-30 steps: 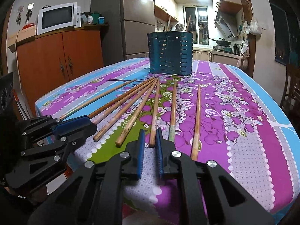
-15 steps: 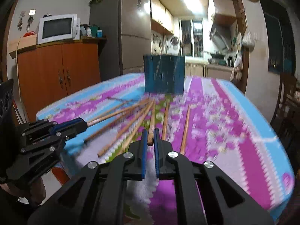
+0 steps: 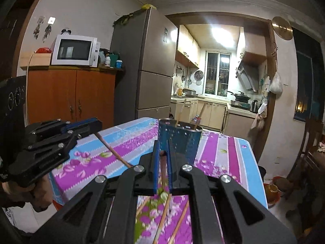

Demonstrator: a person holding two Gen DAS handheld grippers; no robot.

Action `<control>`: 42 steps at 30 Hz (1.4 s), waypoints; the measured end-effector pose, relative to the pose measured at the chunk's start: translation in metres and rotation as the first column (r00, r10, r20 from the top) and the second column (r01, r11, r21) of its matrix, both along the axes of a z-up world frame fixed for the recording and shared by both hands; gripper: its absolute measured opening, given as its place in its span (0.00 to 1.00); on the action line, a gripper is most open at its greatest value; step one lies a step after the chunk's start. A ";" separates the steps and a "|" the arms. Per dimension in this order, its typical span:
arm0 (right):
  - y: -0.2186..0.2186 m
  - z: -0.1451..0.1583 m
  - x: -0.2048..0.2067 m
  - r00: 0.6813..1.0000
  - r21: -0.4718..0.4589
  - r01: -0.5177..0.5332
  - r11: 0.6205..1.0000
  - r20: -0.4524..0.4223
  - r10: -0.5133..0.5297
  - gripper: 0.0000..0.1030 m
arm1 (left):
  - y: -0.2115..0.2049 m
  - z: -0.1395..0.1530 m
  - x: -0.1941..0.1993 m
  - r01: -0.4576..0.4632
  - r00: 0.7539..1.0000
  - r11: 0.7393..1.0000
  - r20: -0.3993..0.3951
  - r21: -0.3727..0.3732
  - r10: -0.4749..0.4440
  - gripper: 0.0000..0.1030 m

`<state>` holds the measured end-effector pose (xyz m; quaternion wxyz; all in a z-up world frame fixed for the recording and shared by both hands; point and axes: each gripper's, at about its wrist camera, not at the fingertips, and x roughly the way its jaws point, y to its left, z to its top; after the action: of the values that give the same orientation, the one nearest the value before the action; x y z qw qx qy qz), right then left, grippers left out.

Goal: Organize utensils
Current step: 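Carry the left tool's chopstick into the holder while the right tool lowers its chopstick in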

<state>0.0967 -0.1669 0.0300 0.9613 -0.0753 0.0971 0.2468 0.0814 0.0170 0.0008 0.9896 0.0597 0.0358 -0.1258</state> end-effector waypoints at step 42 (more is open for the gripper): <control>0.012 0.187 0.141 0.999 0.034 -0.005 0.999 -0.034 0.007 0.05 | 0.010 0.206 0.171 0.035 0.999 0.997 0.026 -0.068 -0.033 0.07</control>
<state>0.2378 -0.1553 0.2167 0.9598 -0.0549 0.1092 0.2525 0.2526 0.0275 0.2064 0.9892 0.0277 0.0183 -0.1430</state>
